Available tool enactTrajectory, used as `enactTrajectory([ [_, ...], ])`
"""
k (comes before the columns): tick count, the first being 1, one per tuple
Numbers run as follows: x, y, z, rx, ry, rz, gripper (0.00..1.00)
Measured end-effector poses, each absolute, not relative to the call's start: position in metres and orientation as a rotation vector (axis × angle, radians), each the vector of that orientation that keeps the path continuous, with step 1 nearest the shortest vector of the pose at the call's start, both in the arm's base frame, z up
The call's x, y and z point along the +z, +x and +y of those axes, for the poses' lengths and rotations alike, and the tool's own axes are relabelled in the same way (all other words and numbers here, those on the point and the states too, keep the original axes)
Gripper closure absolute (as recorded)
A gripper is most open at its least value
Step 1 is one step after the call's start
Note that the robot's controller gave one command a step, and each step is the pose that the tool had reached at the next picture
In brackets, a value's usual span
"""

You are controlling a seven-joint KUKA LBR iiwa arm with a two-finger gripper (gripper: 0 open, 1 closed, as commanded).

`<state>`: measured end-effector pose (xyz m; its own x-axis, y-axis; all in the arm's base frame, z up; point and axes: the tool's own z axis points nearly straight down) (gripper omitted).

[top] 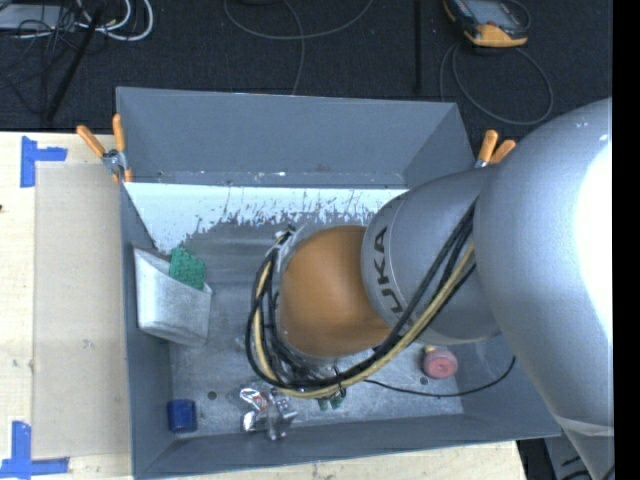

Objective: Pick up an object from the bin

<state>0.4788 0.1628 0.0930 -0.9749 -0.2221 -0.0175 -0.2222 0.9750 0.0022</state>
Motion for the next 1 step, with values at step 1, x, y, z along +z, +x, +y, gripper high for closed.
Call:
enactTrajectory([
  [1, 0.09, 0.4762, 0.1585, 0.002, -0.335, 3.121, 1.0],
])
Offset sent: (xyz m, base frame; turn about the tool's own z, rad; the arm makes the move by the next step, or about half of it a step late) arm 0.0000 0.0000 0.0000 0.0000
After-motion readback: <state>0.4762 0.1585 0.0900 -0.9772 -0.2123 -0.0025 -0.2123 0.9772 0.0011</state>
